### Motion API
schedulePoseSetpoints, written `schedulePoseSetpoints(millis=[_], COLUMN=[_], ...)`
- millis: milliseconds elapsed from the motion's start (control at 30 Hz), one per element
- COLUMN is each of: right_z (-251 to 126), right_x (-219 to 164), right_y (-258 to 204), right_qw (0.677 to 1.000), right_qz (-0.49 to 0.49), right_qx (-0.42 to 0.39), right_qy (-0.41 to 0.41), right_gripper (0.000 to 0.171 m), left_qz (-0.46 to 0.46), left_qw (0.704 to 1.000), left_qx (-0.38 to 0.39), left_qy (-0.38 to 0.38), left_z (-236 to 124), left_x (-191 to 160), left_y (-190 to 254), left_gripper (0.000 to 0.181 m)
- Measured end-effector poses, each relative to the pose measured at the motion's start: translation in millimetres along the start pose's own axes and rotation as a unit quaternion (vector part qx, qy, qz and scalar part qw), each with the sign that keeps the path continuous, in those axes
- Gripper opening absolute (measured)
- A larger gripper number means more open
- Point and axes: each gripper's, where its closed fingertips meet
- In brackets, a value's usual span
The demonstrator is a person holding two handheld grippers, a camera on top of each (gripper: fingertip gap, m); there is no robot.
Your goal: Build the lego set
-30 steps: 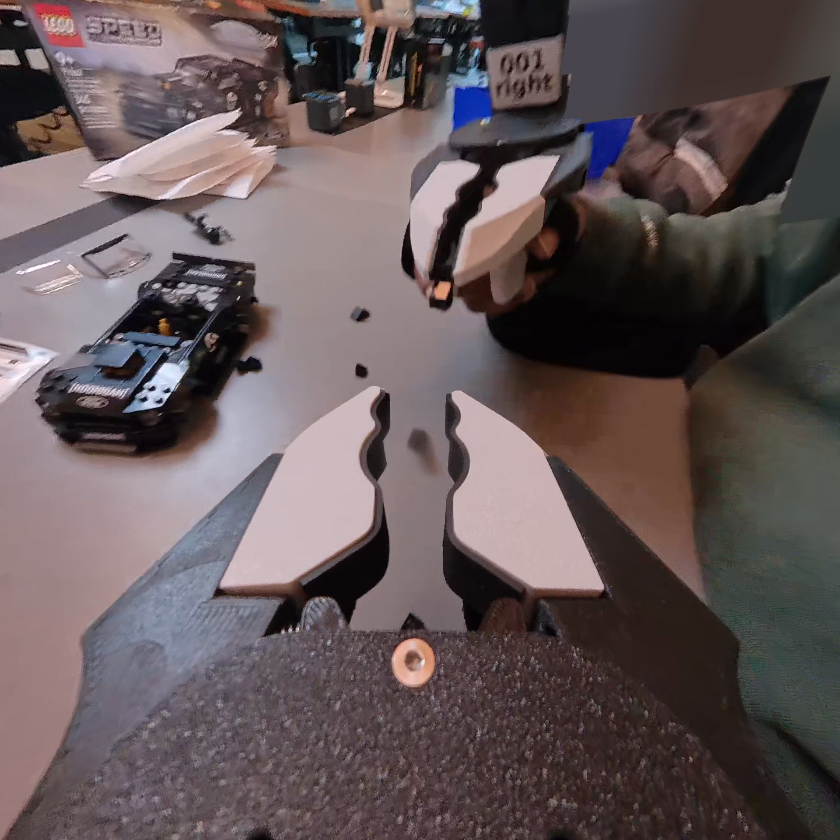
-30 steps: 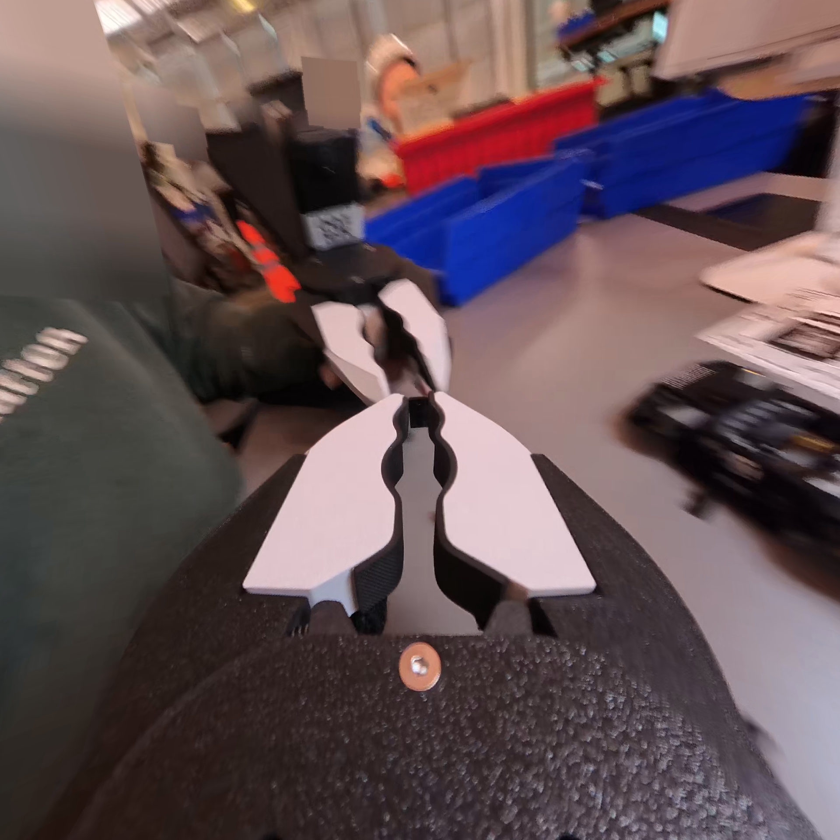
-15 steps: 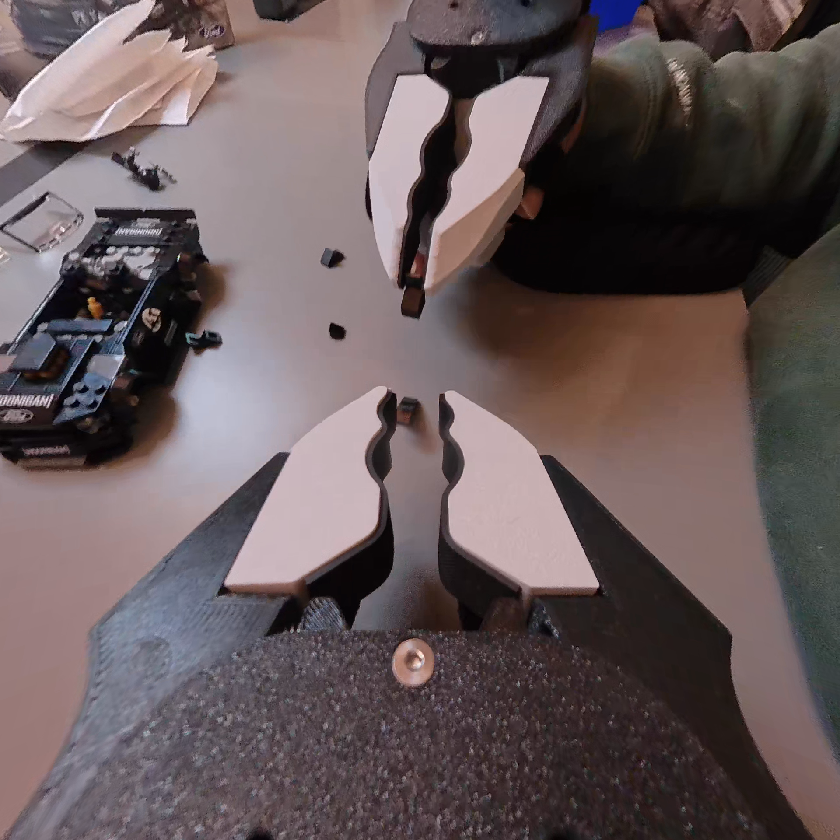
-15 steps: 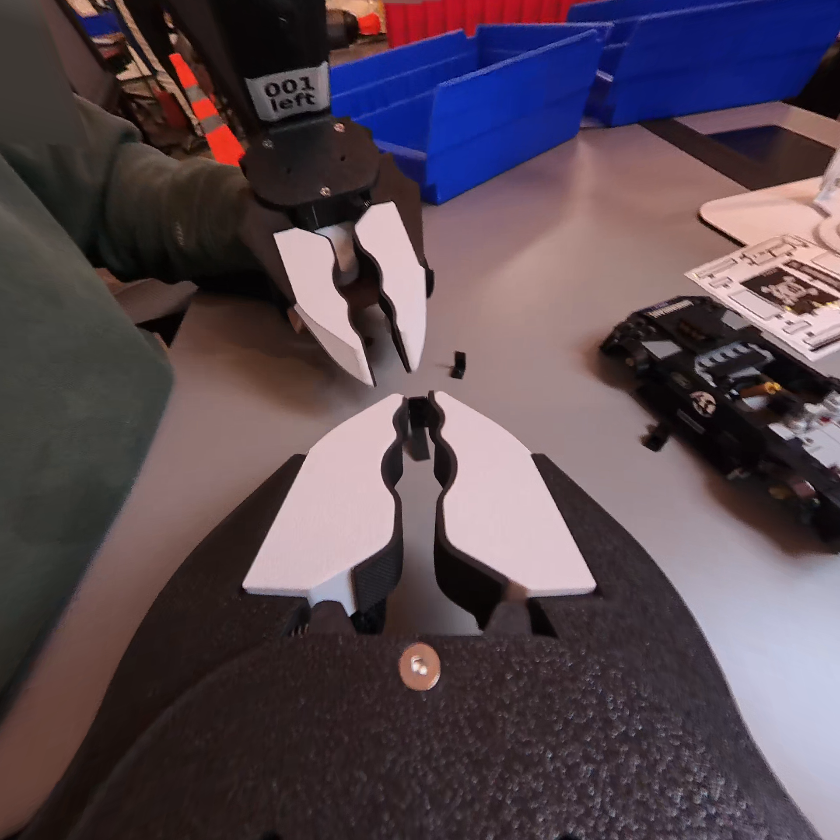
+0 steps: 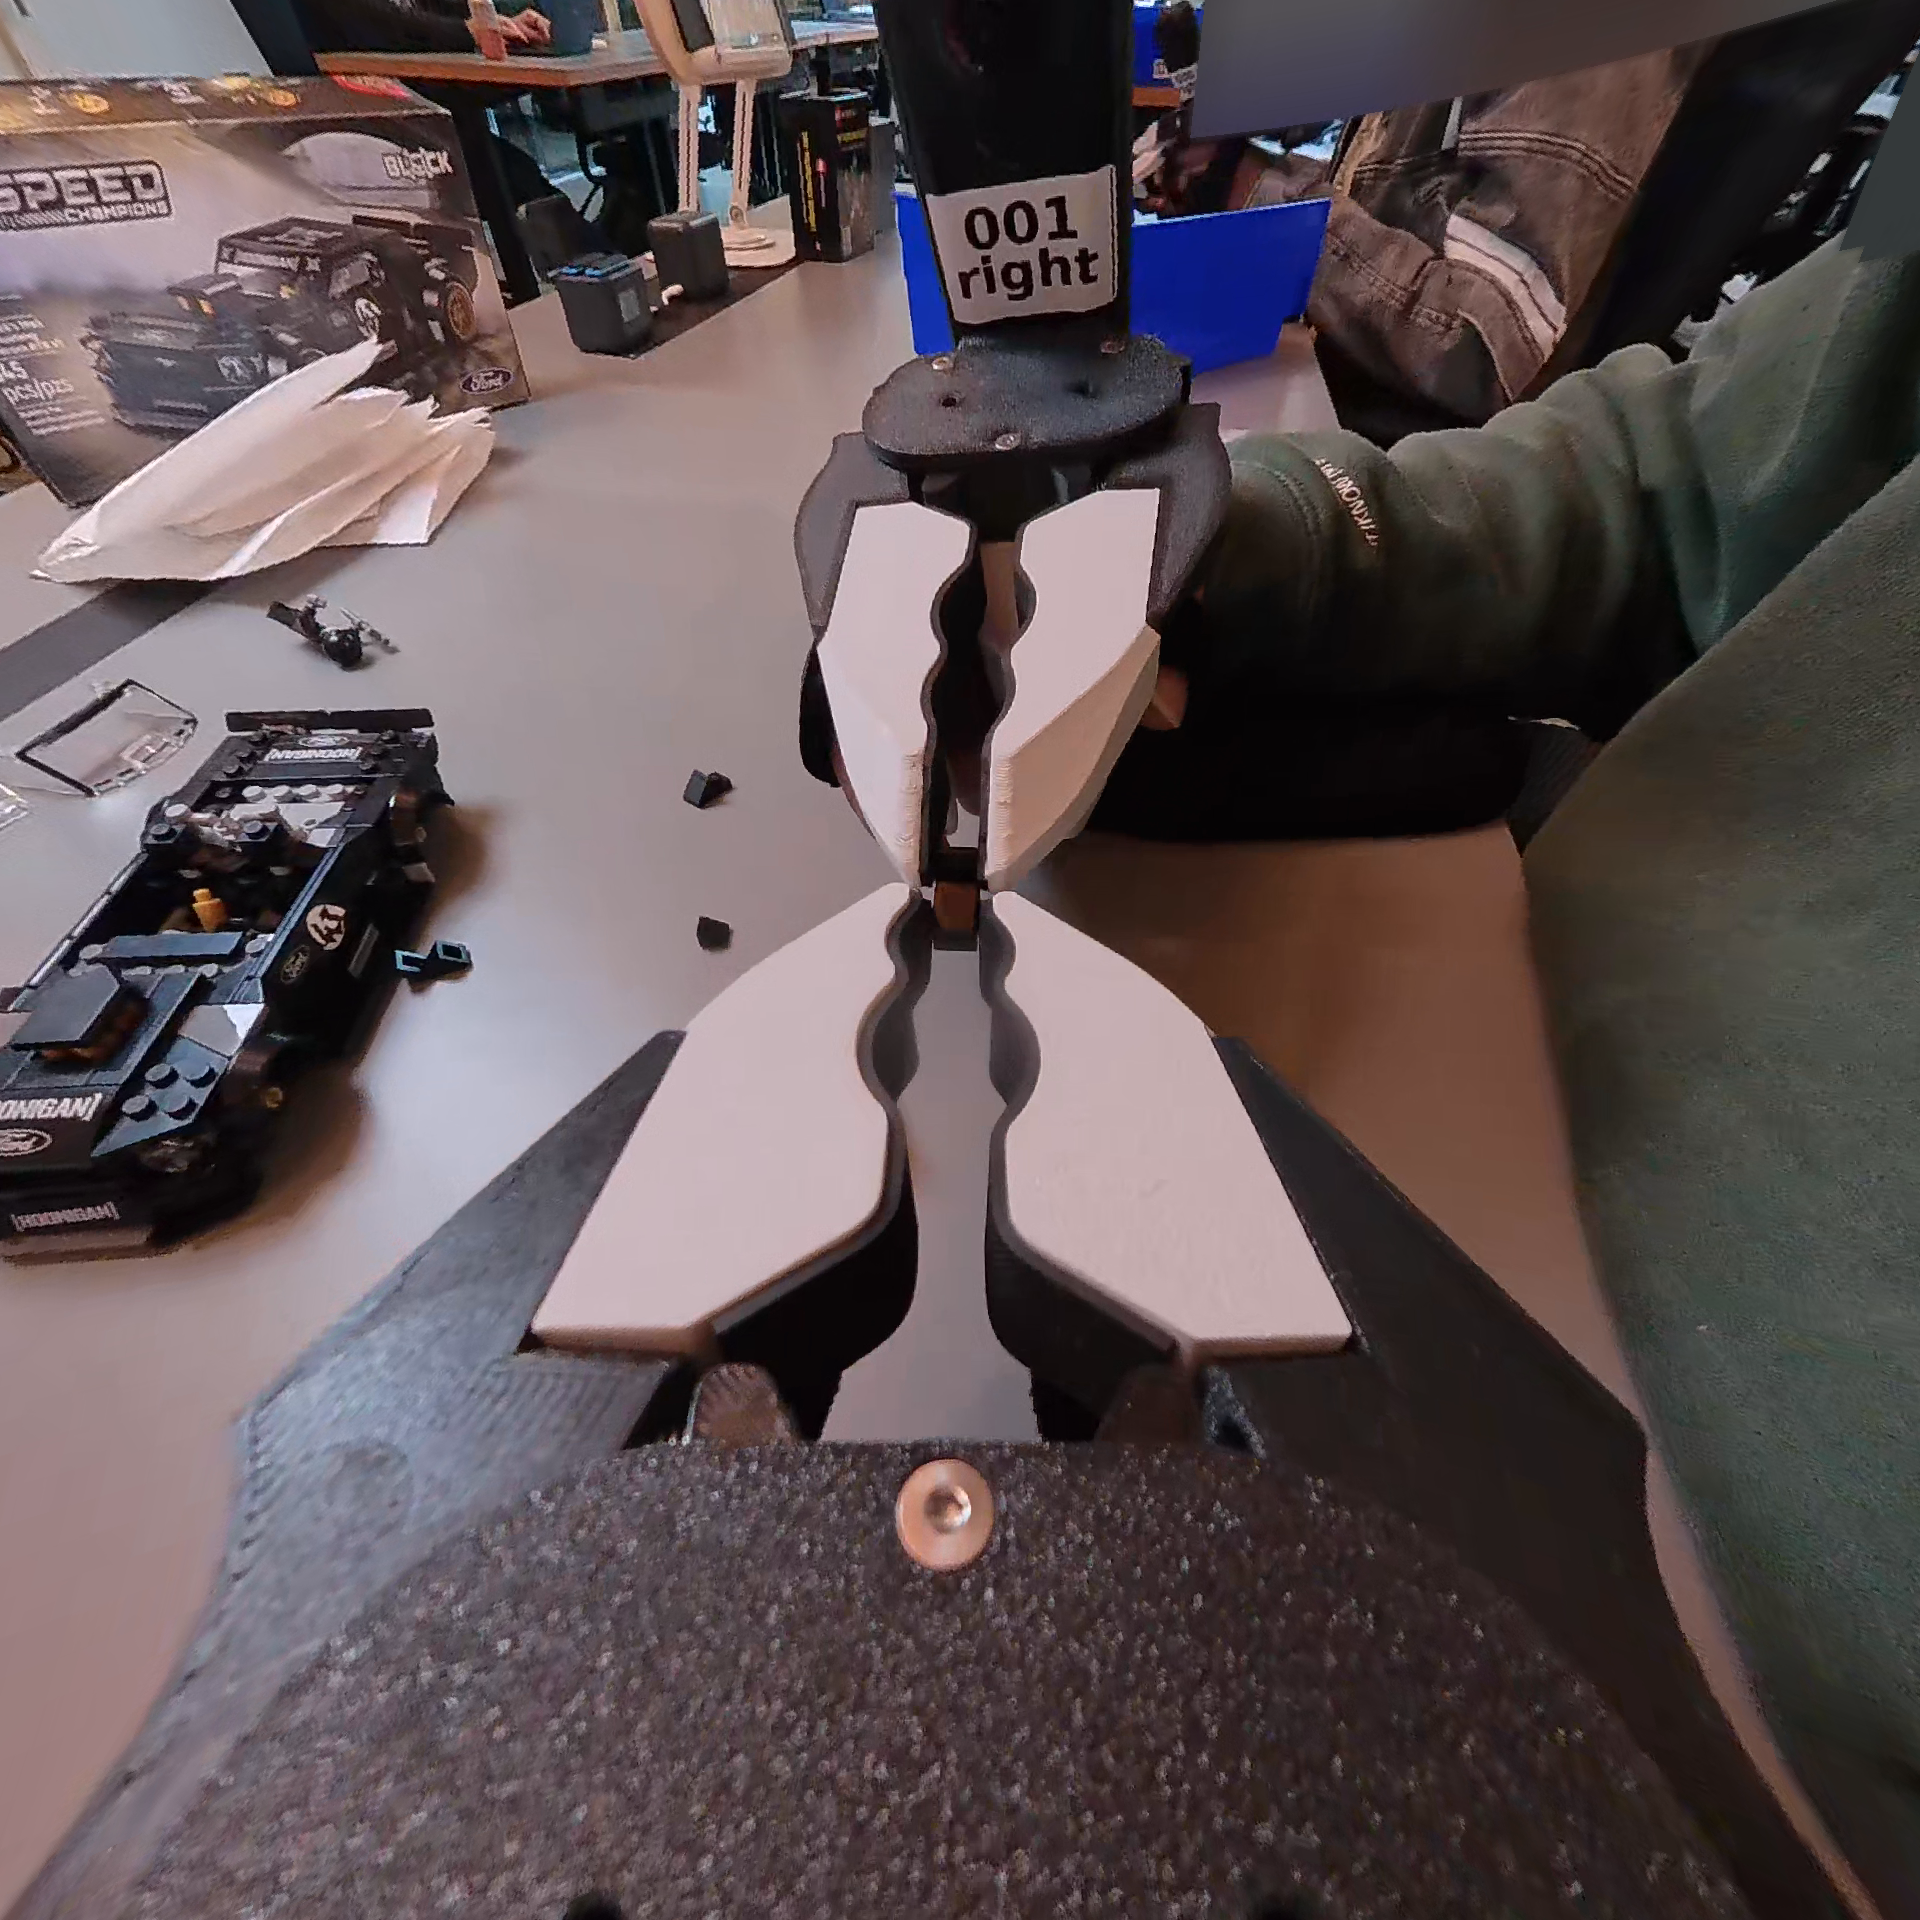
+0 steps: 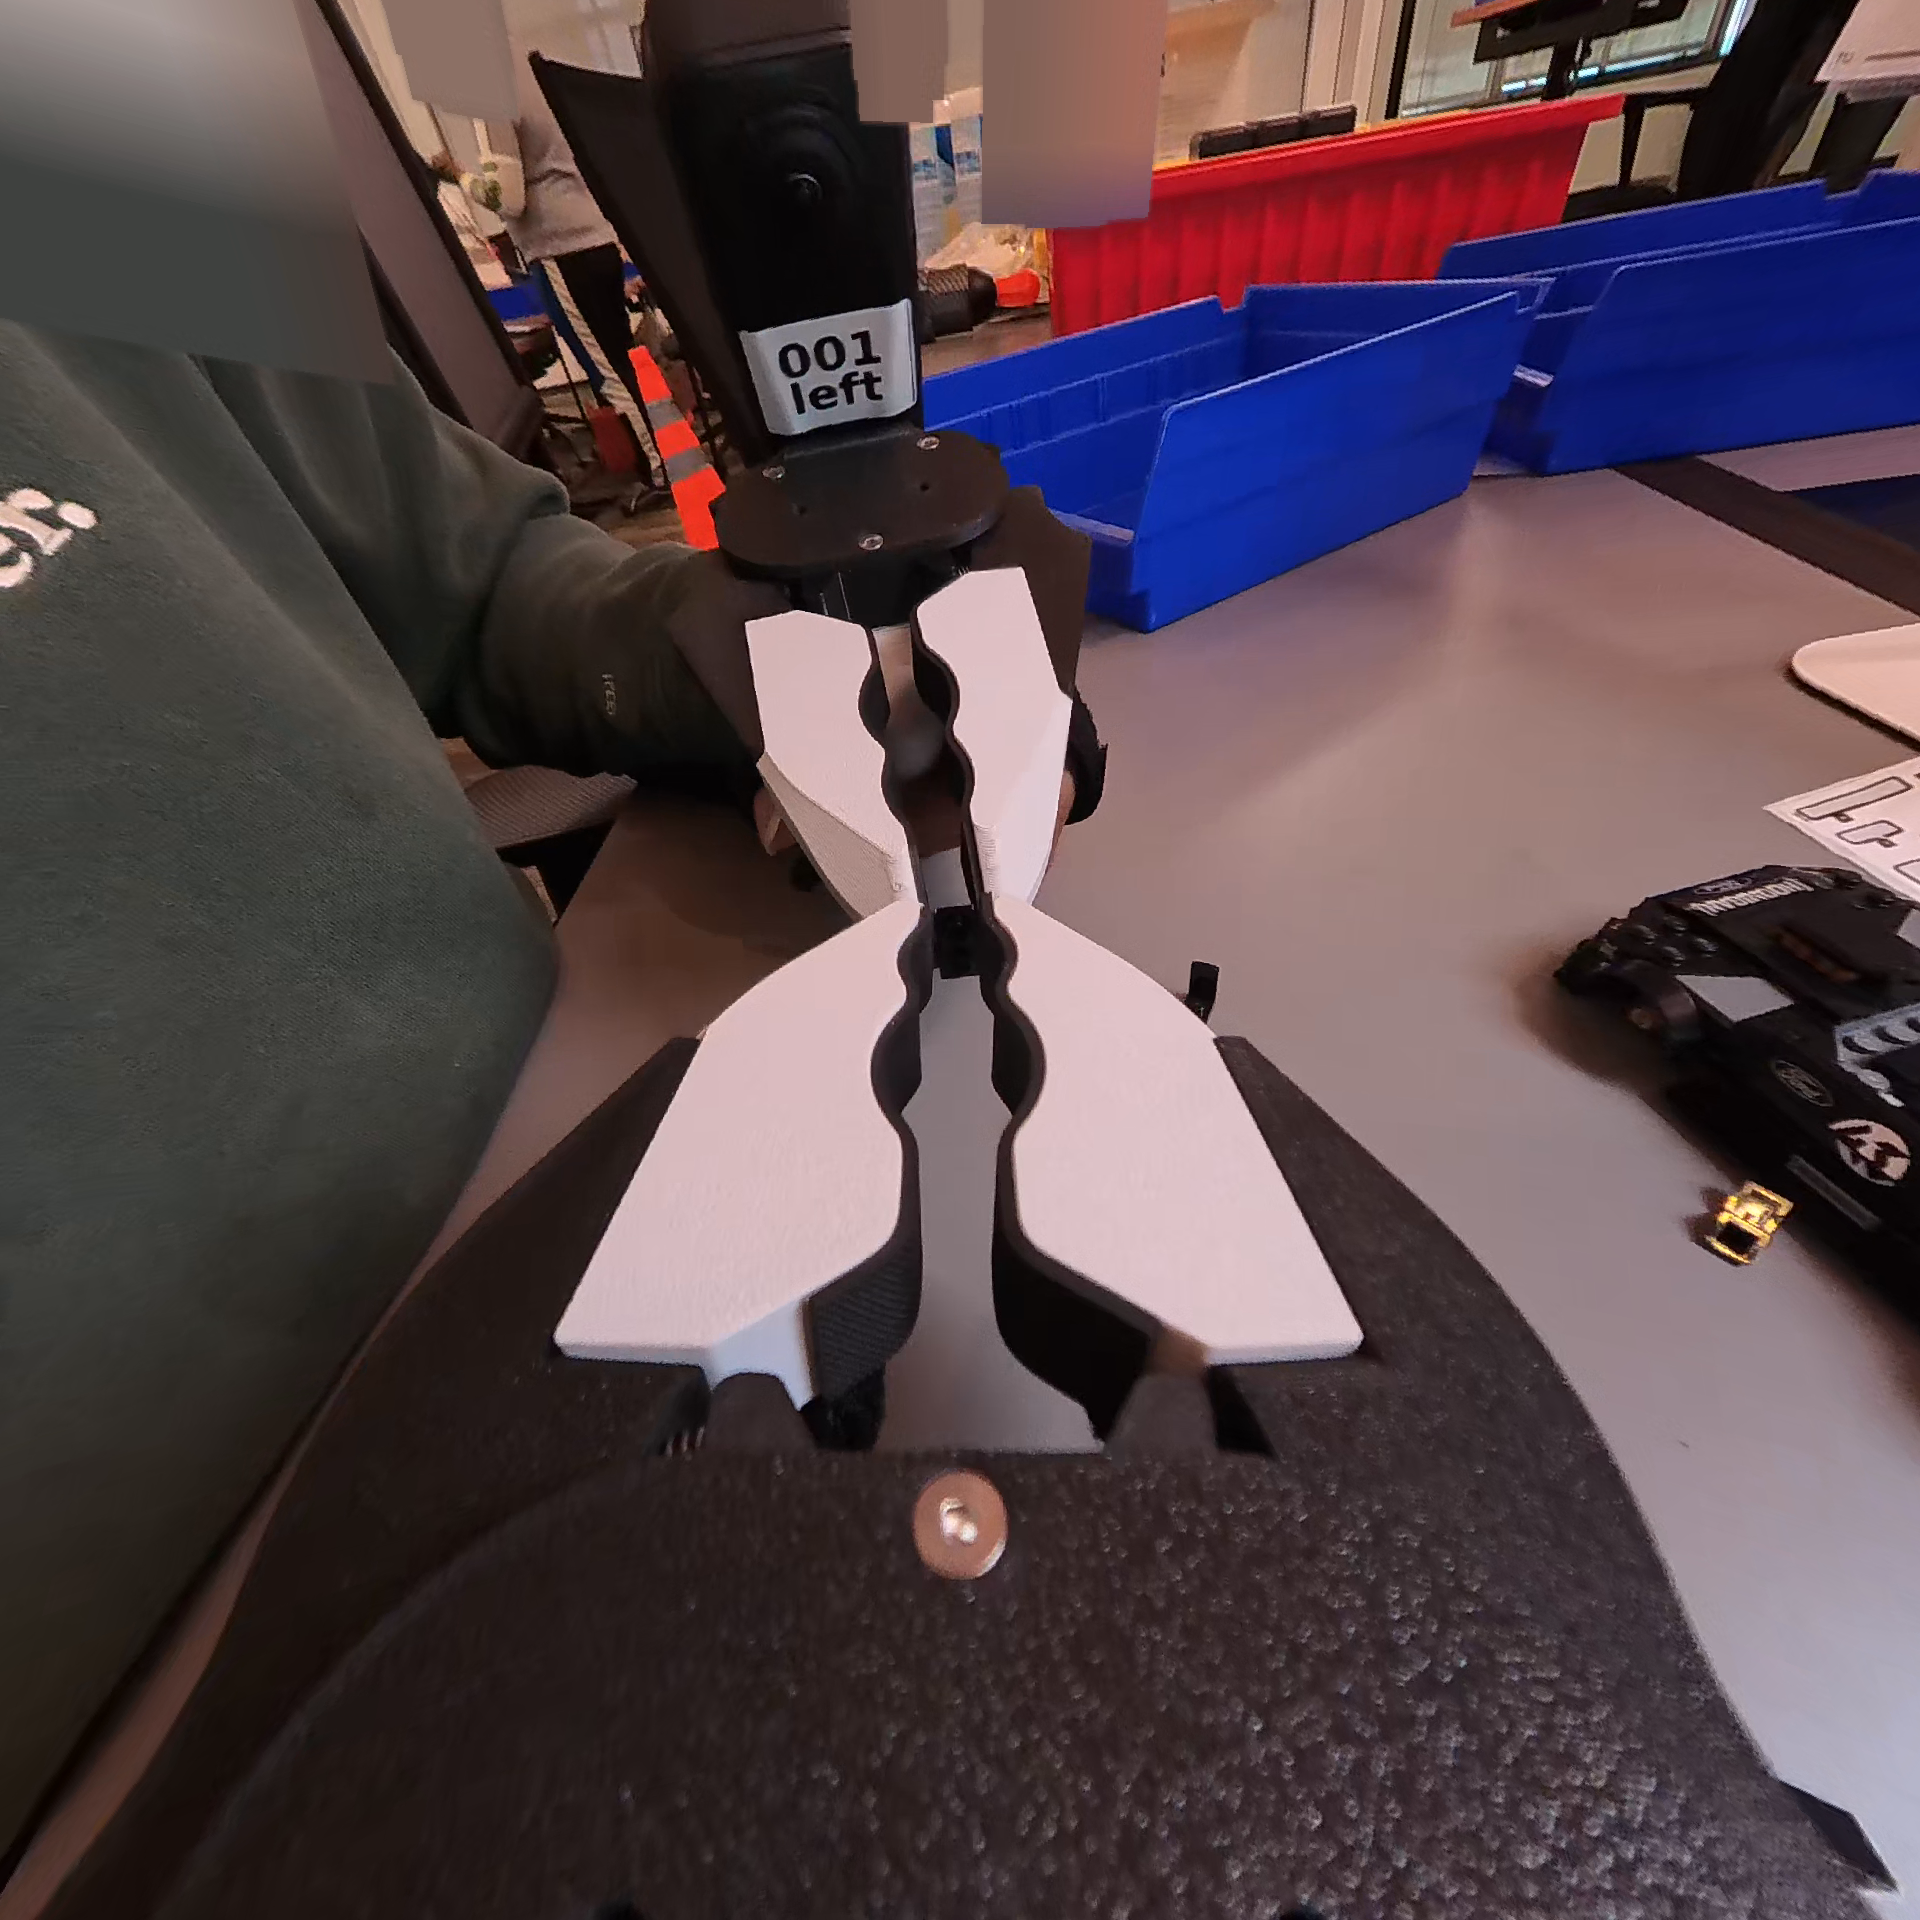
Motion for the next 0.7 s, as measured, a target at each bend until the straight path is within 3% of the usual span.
schedulePoseSetpoints(millis=[700], right_z=[4.5], right_x=[-8.0], right_y=[-2.3], right_qw=[1.000], right_qz=[-0.004], right_qx=[-0.001], right_qy=[-0.026], right_gripper=[0.008], left_qz=[-0.010], left_qw=[1.000], left_qx=[-0.010], left_qy=[-0.017], left_z=[-3.0], left_x=[-9.0], left_y=[1.9], left_gripper=[0.009])
Point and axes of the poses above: each gripper's, where its closed fingertips meet, z out along the fingers, x out of its top, y = z × x across the jaws, and after that the axes turned 5 degrees about -x, right-handed
